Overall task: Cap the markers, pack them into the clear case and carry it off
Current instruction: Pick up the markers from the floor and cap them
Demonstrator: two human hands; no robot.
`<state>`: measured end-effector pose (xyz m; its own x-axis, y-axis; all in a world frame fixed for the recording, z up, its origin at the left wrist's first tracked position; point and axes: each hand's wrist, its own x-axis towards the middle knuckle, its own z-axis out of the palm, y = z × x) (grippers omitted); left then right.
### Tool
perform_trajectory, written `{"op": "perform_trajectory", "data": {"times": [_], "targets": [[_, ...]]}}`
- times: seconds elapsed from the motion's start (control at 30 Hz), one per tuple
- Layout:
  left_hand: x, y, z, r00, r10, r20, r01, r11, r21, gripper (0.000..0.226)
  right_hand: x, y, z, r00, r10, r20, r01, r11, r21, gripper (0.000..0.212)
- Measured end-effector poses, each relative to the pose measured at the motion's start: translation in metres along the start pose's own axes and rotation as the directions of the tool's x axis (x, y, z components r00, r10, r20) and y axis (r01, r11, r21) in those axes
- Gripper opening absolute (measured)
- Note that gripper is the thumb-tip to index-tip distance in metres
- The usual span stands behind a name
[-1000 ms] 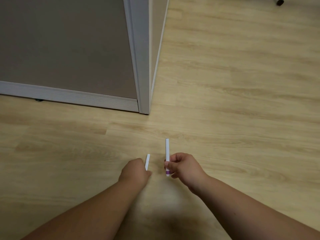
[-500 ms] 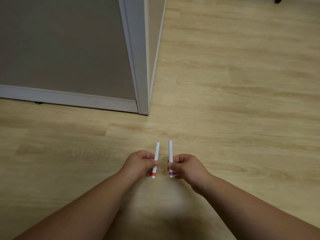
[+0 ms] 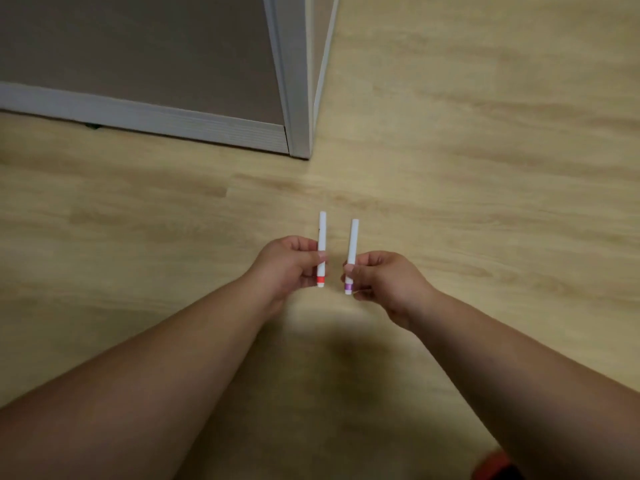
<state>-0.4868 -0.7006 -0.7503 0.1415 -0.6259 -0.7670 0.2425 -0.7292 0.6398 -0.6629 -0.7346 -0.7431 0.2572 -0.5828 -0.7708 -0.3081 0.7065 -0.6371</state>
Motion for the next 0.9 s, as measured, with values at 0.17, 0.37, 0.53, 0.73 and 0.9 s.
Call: {"op": "perform_trajectory", "data": {"times": [0.17,0.37,0.53,0.73,0.9], "targets": [[-0.083,0.029,0.004,0.999,-0.051,-0.011,0.050,0.999,-0.014,0.014,-0.079,-0.037,0.002,0.999,0.030,0.021,-0.030,0.999,0.011,0.007],[-0.199,0.103,0.005,0.999,-0.039,-0.027,0.037,0.998,-0.046,0.010,-0.184,-0.122,0.004,0.998,0.029,0.054,-0.029,1.000,-0.013,0.008],[-0.286,0.184,-0.003,0.999,0.025,-0.048,-0.030,0.993,-0.111,0.007,-0.264,-0.206,0.014,0.994,-0.033,0.104,0.037,0.998,-0.043,0.012],[-0.408,0.296,-0.026,0.988,0.127,-0.089,-0.141,0.976,-0.166,0.011,-0.376,-0.334,0.045,0.974,-0.144,0.173,0.164,0.981,-0.104,0.007],[-0.509,0.375,-0.055,0.970,0.201,-0.135,-0.223,0.957,-0.183,0.008,-0.461,-0.428,0.092,0.942,-0.238,0.237,0.282,0.943,-0.176,0.010]]}}
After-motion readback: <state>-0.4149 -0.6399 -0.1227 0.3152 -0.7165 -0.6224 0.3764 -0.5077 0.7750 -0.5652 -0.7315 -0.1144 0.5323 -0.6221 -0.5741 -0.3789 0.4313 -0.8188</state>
